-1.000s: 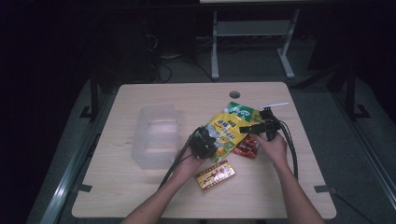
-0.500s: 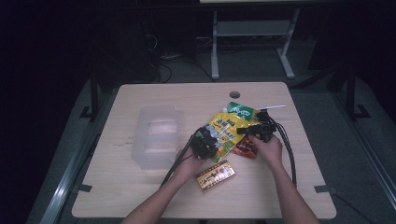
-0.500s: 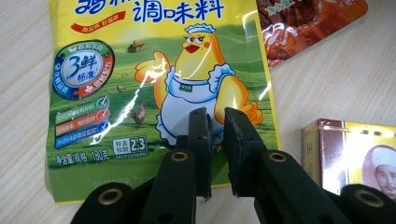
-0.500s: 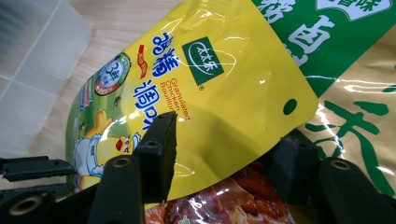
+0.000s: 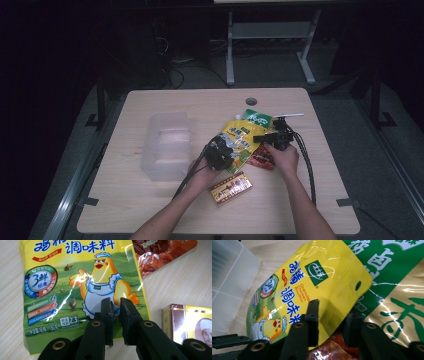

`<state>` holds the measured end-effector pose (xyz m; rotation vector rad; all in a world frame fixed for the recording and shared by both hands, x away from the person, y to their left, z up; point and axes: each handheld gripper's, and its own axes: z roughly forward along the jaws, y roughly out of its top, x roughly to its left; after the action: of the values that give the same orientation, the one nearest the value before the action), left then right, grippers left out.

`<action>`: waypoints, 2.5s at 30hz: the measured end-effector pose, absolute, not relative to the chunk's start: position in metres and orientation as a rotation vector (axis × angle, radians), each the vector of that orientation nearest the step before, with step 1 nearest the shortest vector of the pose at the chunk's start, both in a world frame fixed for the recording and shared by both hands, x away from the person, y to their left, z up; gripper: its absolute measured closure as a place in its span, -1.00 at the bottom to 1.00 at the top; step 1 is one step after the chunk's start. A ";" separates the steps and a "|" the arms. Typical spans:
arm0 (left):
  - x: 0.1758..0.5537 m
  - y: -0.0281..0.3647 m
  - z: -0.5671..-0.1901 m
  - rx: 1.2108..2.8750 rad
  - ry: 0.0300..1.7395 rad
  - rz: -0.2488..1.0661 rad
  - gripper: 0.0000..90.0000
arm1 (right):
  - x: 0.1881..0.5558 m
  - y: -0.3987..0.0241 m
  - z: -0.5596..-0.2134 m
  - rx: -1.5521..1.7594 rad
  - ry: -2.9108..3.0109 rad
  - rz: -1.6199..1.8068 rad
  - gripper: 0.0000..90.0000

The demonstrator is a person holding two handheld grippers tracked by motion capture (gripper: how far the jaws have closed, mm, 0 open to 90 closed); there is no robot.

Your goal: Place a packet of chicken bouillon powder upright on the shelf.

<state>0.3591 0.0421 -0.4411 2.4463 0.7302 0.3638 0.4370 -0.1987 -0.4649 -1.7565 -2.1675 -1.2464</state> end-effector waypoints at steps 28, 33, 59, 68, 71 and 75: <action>0.335 0.071 -0.406 2.287 0.683 0.232 0.47 | 0.415 -0.180 -0.391 -1.570 -2.429 -1.426 1.00; 0.327 0.077 -0.402 2.287 0.665 0.250 0.40 | 0.406 -0.165 -0.367 -1.469 -2.513 -1.461 1.00; 0.324 0.077 -0.407 2.260 0.710 0.289 0.05 | 0.353 -0.174 -0.356 -1.188 -2.750 -1.604 0.98; 0.328 0.072 -0.410 2.269 0.729 0.290 0.07 | 0.346 -0.177 -0.360 -1.111 -2.699 -1.632 0.79; 0.328 0.070 -0.410 2.270 0.724 0.295 0.07 | 0.348 -0.174 -0.362 -1.085 -2.691 -1.604 0.62; 0.328 0.068 -0.411 2.272 0.721 0.290 0.07 | 0.353 -0.160 -0.369 -1.074 -2.706 -1.533 0.51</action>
<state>0.3279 0.0684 -0.4109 2.2715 0.7207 0.2904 0.3532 -0.1602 -0.3692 -1.0738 -2.7058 -1.5328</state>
